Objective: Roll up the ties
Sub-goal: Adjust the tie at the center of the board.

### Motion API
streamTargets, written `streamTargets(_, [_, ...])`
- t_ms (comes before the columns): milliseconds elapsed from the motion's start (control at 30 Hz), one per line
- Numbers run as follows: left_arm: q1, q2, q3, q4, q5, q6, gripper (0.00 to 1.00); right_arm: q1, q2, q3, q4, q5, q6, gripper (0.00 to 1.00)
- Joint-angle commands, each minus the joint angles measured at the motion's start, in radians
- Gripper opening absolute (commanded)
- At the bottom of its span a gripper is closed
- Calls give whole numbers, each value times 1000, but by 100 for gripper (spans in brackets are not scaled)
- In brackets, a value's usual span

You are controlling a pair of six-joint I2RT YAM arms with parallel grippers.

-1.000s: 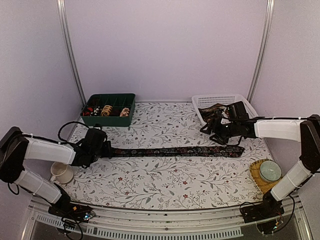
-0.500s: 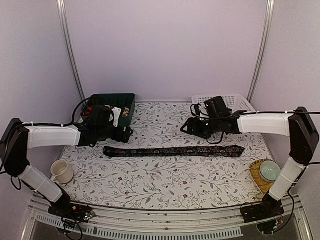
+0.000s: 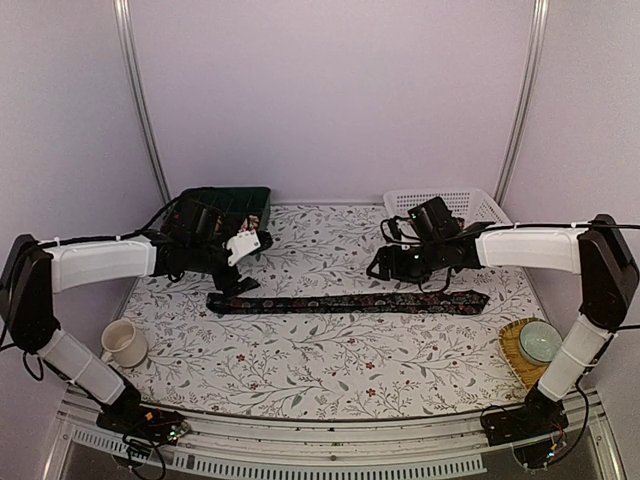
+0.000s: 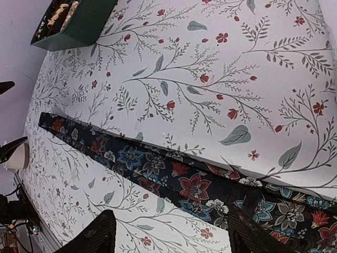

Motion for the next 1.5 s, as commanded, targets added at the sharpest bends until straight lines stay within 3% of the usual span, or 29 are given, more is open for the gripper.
streamTargets(0, [27, 35, -14, -103, 134, 181, 95, -2, -163, -31, -60, 17, -27, 73])
streamTargets(133, [31, 68, -50, -29, 129, 216, 95, -3, -228, -59, -96, 23, -31, 73])
streamTargets(400, [45, 183, -3, -30, 155, 281, 91, -16, -311, -94, -144, 58, -55, 73])
streamTargets(767, [45, 262, 25, -45, 179, 290, 80, -39, -330, -113, -147, 48, -54, 73])
streamTargets(1033, [42, 308, 45, -50, 165, 287, 79, -40, -329, -108, -141, 34, -53, 73])
streamTargets(1300, [39, 333, 62, -66, 167, 278, 54, -41, -333, -115, -136, 33, -52, 73])
streamTargets(1467, [33, 335, 58, -77, 173, 278, 44, -43, -336, -115, -135, 31, -54, 73])
